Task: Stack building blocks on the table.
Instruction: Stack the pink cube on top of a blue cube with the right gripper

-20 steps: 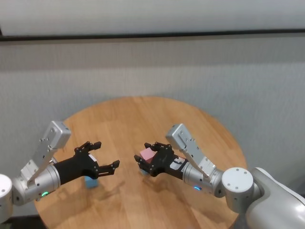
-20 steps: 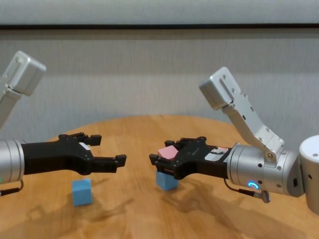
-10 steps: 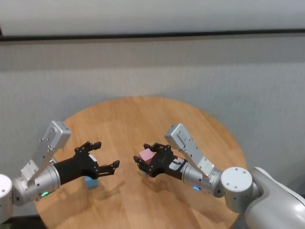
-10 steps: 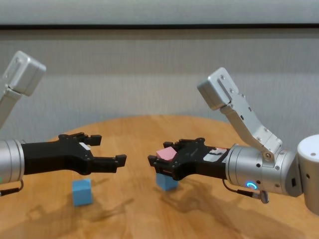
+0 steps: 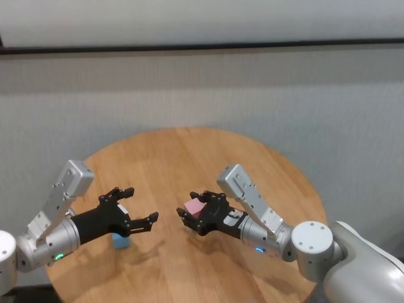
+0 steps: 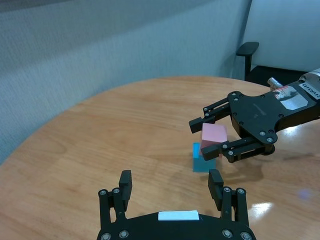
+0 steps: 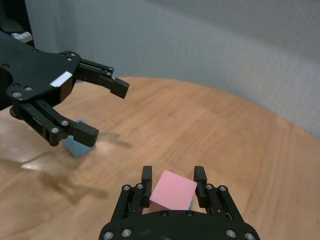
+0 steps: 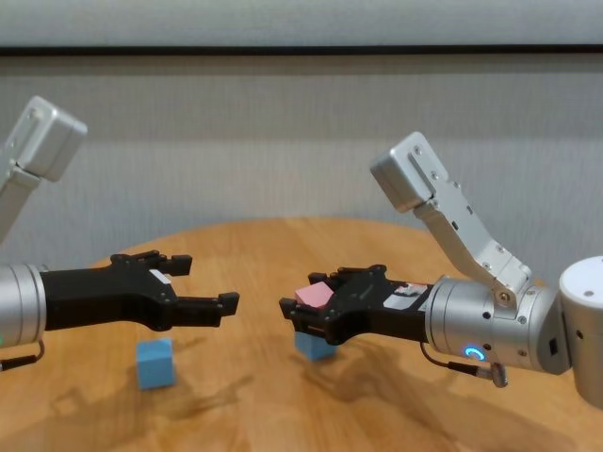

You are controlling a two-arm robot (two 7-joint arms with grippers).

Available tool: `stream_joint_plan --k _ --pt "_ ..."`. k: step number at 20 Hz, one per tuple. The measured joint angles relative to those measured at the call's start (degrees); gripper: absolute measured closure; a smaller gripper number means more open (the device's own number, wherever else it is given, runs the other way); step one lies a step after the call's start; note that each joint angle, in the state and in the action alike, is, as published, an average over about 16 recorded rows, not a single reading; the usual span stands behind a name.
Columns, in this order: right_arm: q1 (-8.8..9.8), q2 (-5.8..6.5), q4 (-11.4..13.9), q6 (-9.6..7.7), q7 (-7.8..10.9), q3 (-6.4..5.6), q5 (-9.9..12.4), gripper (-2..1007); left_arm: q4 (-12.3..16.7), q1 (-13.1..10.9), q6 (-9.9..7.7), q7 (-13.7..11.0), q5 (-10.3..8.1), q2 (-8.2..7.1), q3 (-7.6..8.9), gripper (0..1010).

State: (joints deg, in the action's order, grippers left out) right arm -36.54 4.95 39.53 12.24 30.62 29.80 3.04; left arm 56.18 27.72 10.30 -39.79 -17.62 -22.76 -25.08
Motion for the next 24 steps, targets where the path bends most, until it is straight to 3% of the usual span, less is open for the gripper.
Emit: stream_joint_plan --k 24 --pt "-1.41 -1.29 -3.18 1.11 -0.51 -0.34 -0.83 515 0.0 0.0 0.0 0.0 0.0 0.0 0.0 8"
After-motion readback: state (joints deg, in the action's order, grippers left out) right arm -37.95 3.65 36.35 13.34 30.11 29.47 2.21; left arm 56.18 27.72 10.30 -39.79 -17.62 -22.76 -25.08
